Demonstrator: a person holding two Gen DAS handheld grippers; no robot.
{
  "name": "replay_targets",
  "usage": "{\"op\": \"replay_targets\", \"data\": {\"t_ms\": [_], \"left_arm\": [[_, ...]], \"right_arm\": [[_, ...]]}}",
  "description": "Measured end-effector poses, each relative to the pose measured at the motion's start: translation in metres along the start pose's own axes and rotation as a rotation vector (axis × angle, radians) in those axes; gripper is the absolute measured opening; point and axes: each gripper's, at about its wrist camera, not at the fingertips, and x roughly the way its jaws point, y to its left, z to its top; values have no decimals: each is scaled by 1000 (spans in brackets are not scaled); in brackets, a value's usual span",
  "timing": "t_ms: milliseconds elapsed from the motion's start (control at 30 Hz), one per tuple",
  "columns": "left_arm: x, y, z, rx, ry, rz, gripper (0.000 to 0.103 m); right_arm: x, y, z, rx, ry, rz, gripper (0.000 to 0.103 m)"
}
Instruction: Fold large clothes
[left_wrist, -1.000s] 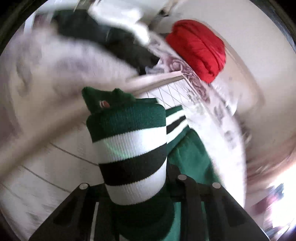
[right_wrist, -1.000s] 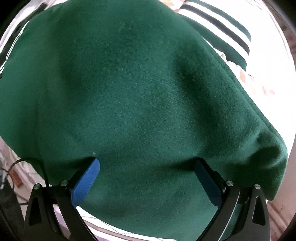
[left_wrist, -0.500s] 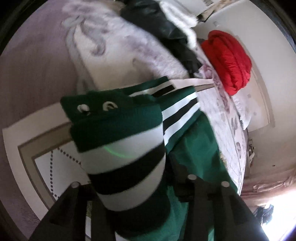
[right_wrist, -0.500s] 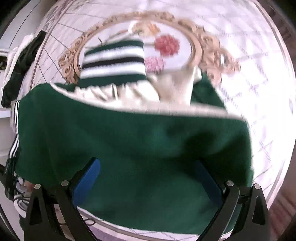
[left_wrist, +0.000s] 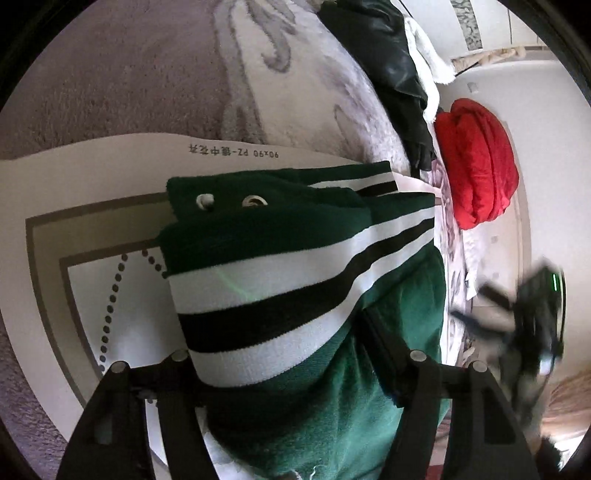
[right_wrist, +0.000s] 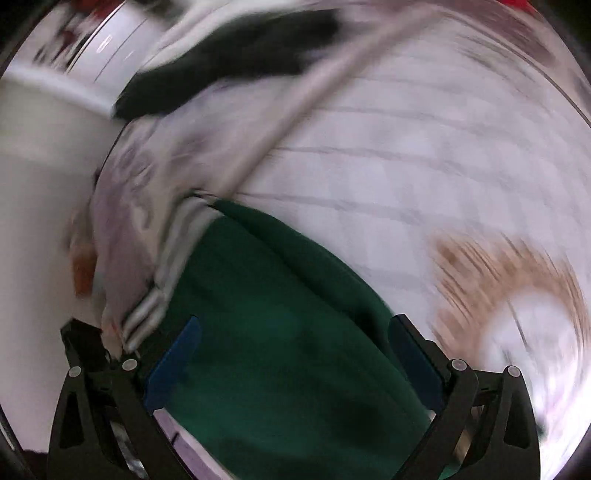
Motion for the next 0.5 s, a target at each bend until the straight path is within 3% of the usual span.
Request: {"op": "replay_targets", "data": {"t_ms": [67,100,133,167,233,300,500], "left_arm": [[0,3,0,-8,0,-11,66],[0,4,0,-13,0,-20,66],[0,6,1,-17,0,-29,66],[-1,9,1,-25,1,-39,66],[-1,14,3,-45,5,-63,66],[-1,17,5,-48,14,-83,66],[-2,19,8,1,48,-111,66]], "right_arm": [[27,24,30,-63,47,-16,102],[48,37,46,-105,90,0,97],[62,46,52,-131,122,-1,67],[75,51,57,-148,160,-14,45],[80,63,59,-187,140,-64,35],[72,72,65,-188,114,-39,27],[22,104,78,-277,12,73,24]]}}
